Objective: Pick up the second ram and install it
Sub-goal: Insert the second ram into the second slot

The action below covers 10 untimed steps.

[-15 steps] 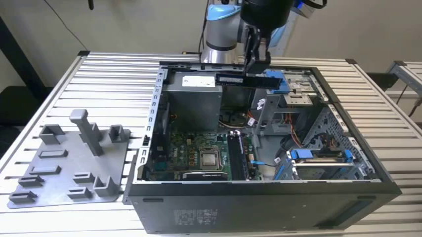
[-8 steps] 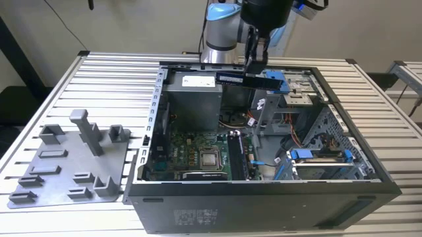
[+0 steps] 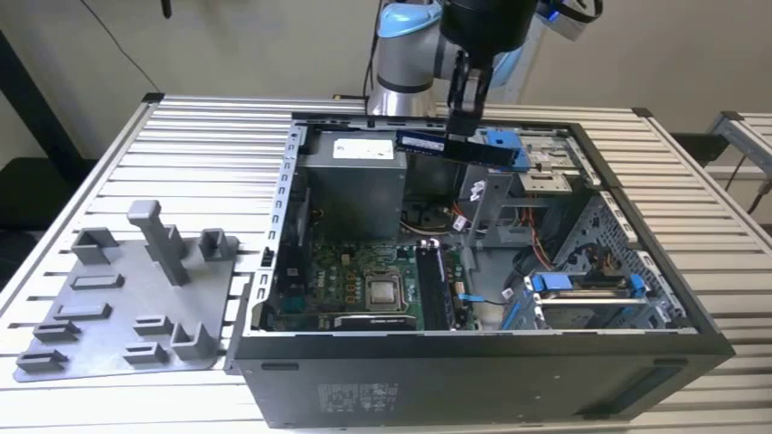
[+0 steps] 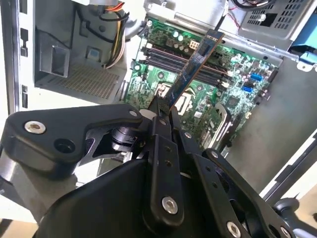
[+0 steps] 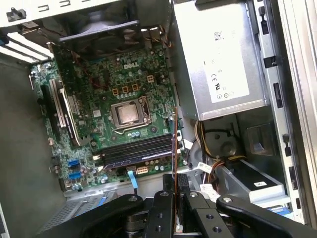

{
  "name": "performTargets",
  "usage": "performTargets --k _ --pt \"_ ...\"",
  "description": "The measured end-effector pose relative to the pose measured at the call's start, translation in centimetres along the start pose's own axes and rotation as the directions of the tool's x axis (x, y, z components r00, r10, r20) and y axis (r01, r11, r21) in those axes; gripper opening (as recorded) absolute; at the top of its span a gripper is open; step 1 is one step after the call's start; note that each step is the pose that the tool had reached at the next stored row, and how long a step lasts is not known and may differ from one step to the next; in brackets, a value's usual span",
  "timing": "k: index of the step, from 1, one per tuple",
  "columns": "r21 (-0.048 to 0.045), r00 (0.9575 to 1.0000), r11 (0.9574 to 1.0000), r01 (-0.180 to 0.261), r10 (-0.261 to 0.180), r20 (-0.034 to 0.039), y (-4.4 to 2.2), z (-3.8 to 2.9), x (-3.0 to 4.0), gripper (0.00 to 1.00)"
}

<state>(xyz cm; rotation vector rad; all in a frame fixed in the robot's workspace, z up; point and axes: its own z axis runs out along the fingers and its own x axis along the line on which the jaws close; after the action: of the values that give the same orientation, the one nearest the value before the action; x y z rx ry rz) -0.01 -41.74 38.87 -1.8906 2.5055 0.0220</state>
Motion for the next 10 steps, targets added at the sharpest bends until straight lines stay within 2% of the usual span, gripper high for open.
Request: performTargets --k 5,10 --pt "0.0006 0.9981 0.9981 -0.062 0.062 0.0007 -0.01 0.00 0.03 0.14" --pt "0.0013 0.9921 0.9921 -0.125 0.125 0.0013 -0.02 0.00 0.06 0.14"
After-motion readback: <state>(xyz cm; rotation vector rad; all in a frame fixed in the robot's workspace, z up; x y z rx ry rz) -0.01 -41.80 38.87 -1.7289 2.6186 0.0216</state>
